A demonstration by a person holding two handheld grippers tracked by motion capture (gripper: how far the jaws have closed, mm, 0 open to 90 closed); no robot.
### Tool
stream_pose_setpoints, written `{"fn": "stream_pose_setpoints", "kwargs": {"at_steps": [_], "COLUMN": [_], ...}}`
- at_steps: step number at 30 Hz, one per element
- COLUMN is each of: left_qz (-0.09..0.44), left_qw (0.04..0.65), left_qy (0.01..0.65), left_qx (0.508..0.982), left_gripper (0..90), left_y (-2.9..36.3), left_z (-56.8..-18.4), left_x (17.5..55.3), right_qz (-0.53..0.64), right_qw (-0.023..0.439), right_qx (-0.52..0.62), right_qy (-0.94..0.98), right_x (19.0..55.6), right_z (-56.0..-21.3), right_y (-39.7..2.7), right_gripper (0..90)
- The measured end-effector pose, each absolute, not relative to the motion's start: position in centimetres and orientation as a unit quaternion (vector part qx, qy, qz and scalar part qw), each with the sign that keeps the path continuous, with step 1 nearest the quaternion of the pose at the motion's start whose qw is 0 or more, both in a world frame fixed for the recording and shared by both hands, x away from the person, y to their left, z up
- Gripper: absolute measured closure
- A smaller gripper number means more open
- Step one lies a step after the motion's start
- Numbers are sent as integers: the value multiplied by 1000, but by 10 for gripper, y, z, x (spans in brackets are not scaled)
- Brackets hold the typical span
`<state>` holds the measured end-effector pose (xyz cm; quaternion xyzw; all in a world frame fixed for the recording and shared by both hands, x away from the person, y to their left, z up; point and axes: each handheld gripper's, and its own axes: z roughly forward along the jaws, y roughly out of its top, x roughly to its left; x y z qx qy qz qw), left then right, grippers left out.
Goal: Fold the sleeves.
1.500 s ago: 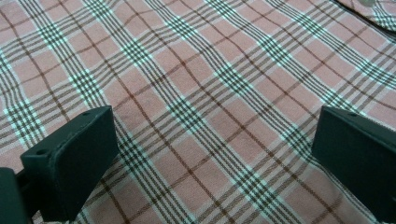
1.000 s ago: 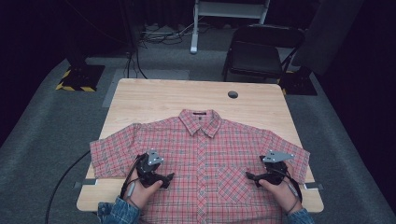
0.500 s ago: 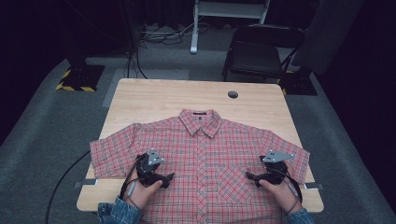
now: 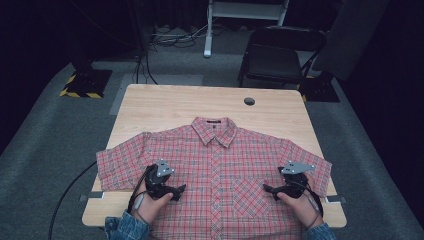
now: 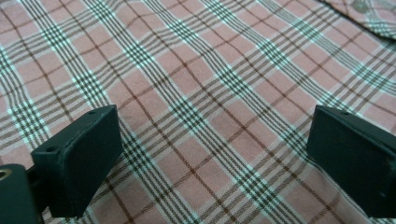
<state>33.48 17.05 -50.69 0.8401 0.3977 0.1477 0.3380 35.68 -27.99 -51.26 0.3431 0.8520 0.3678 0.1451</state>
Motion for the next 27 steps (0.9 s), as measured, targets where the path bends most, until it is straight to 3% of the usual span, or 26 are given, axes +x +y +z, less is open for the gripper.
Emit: {"fn": "stream_pose_setpoints", "kwargs": {"at_steps": [27], "left_qz": [183], "left_qw": [378], "left_qy": [401], "left_qx": [814], "left_gripper": [41], "left_y": [194], "left_z": [-460], "left_x": [340], "right_qz": [368], "right_qw": [146], "right_qx": [345], "right_qy": [851], "right_x": [357], "right_z": [-513], "right_y": [-279], "right_gripper": [57]}}
